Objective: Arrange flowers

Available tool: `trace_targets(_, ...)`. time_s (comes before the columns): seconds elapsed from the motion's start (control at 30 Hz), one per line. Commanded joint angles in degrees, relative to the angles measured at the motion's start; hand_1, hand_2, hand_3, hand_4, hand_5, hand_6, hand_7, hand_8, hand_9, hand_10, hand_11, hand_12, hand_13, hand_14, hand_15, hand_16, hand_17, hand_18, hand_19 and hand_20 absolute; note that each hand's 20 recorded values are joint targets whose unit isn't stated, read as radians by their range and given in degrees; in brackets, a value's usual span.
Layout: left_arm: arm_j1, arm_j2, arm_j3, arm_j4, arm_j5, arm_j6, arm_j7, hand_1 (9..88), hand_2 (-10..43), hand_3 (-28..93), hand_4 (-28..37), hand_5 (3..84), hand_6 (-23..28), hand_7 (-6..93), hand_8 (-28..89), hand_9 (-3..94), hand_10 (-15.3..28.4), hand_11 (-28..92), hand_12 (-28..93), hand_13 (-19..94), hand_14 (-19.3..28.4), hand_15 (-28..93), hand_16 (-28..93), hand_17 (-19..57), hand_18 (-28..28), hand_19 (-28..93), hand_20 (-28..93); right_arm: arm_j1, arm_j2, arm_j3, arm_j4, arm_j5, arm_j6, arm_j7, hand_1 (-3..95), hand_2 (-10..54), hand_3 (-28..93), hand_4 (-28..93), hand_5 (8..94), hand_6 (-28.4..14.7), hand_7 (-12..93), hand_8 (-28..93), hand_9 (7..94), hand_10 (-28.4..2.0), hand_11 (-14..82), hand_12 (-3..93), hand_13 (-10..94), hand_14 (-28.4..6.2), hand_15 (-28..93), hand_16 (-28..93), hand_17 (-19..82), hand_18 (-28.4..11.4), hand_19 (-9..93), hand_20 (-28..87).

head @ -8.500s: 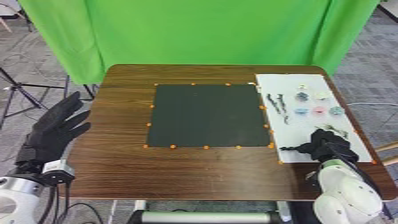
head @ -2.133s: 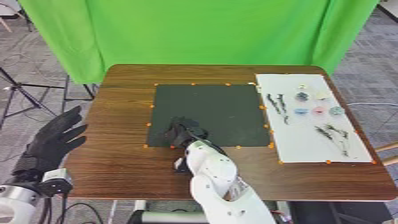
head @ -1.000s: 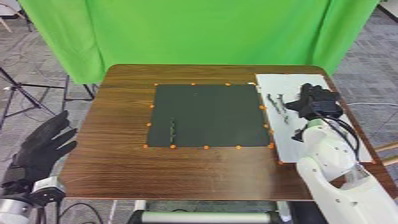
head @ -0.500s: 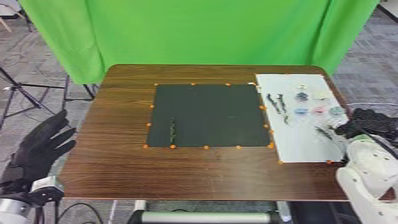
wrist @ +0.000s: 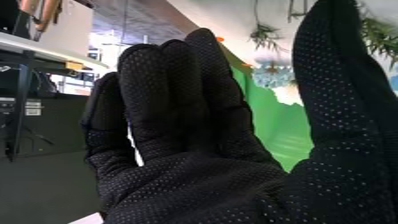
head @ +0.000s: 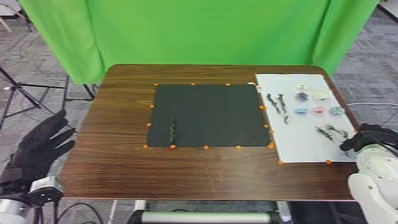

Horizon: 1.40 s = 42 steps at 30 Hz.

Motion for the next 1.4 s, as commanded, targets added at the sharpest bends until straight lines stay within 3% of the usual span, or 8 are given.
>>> trace_targets(0.03, 0.82, -0.6, -0.13, -0.34, 0.24, -0.36, -0.15, 22.7, -5.1, 70, -28.3, 21.0, 0.9, 19.2, -10, 17.0, 8.5, 11, 19, 14, 11.2, 18, 5, -10.2, 18.7, 38, 8, -1.2, -0.17, -1.61, 1.63, -1.94, 0.68, -0.11, 31.7, -9.5, 70, -28, 50.3, -5.2, 48, -16, 50.7, -14.7, 58.0, 39.6, 51, -12.2, 77, 26, 18, -22.5, 75, 51)
trace_targets(0.27, 1.07, -0.76, -0.22, -0.45, 0.22, -0.13, -0.11, 22.8, -4.9, 70, -28.3, 21.0, 0.8, 19.3, -10, 17.0, 8.4, 12, 19, 14, 11.2, 18, 5, -10.2, 18.7, 38, 8, -0.97, -0.31, -2.19, 1.87, -2.16, -0.44, -0.55, 34.2, -9.5, 74, -28, 57.3, -1.5, 53, -17, 59.2, -12.4, 58.5, 40.5, 58, -10.8, 77, 28, 21, -22.4, 76, 51)
trace_targets(0.37, 1.06, -0.86, -0.15, -0.45, 0.28, -0.3, -0.16, 22.8, -5.0, 70, -28.3, 21.0, 0.8, 19.3, -10, 17.0, 8.4, 12, 19, 14, 11.2, 18, 5, -10.2, 18.7, 38, 8, -0.78, -0.57, -2.31, 2.34, -1.95, 0.09, -0.96, 38.3, -9.5, 70, -28, 60.2, -0.2, 53, 7, 63.7, -11.6, 58.9, 41.6, 62, -10.2, 77, 31, 23, -22.3, 77, 51)
trace_targets(0.5, 1.29, -1.0, -0.17, -0.56, 0.27, -0.09, -0.03, 22.8, -5.0, 70, -28.3, 21.0, 0.8, 19.3, -10, 17.0, 8.4, 12, 19, 14, 11.2, 18, 5, -10.2, 18.7, 38, 8, -0.96, -0.72, -2.14, 2.31, -0.98, 2.09, -2.08, 45.6, -9.5, 75, -28, 66.3, 1.2, 58, 14, 71.0, -10.0, 56.5, 53.2, 68, -10.0, 81, 34, 26, -22.4, 80, 50)
trace_targets(0.8, 1.41, -1.13, -0.24, -0.67, 0.3, 0.01, 0.07, 22.8, -5.0, 70, -28.3, 21.0, 0.8, 19.3, -10, 17.0, 8.4, 12, 19, 14, 11.1, 18, 5, -10.2, 18.7, 38, 8, -0.31, -0.63, -1.19, 0.79, 1.37, 7.81, -2.95, 43.4, -9.5, 84, -27, 67.8, 0.7, 60, 20, 75.4, -10.6, 59.8, 55.7, 70, -10.2, 85, 36, 28, -22.6, 82, 51)
trace_targets(1.17, 1.68, -1.19, -0.56, -0.88, 0.34, 0.17, 0.1, 22.8, -5.0, 70, -28.3, 21.0, 0.8, 19.4, -10, 17.0, 8.4, 12, 19, 14, 11.2, 18, 5, -10.2, 18.7, 38, 8, 2.46, -0.26, -1.42, -4.49, 1.4, 12.79, -3.16, 41.8, -9.5, 85, -23, 68.5, 0.1, 61, 23, 77.2, -10.8, 62.6, 53.1, 72, -9.8, 86, 36, 30, -22.8, 84, 51)
trace_targets(1.4, 1.97, -1.14, -0.91, -1.11, 0.3, 0.41, -0.01, 22.8, -5.0, 70, -28.3, 21.0, 0.8, 19.4, -10, 16.9, 8.3, 12, 19, 14, 11.2, 18, 5, -10.2, 18.7, 38, 8, 9.04, -2.04, -8.26, -7.78, 2.92, 14.25, -5.94, 41.7, -9.5, 84, -22, 69.1, 0.3, 61, 24, 77.7, -10.5, 63.0, 52.7, 73, -9.8, 87, 36, 31, -23.1, 85, 51)
